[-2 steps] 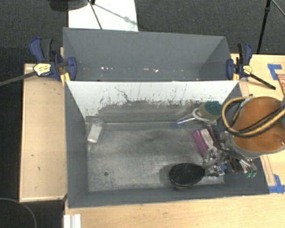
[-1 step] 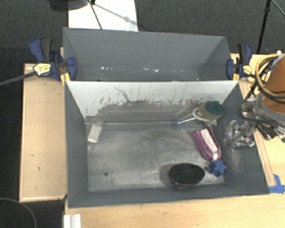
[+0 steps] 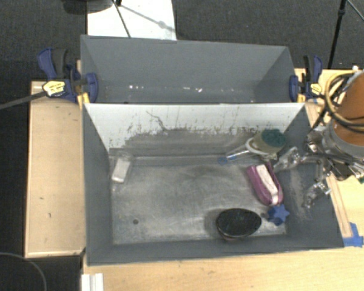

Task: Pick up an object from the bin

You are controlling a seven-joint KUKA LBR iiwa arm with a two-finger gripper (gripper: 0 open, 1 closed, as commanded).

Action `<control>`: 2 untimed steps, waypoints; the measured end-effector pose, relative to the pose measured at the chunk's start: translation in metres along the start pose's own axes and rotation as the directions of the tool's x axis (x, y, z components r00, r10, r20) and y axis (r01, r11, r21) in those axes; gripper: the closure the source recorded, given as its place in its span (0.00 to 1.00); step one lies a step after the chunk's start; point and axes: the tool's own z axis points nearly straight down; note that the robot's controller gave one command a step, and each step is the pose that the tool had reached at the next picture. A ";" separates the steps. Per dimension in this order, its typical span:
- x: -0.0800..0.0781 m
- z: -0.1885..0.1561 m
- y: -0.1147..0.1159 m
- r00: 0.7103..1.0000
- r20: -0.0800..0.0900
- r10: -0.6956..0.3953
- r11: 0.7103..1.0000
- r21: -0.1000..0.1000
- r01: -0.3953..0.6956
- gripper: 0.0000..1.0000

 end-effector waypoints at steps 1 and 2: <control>-0.007 0.101 0.030 0.964 0.000 -0.265 0.964 0.005 0.265 0.00; -0.017 0.127 0.000 0.837 0.019 -0.547 0.837 -0.011 0.547 0.00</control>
Offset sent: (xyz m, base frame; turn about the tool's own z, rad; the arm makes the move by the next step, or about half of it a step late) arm -0.0117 0.0341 -0.1170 -0.2744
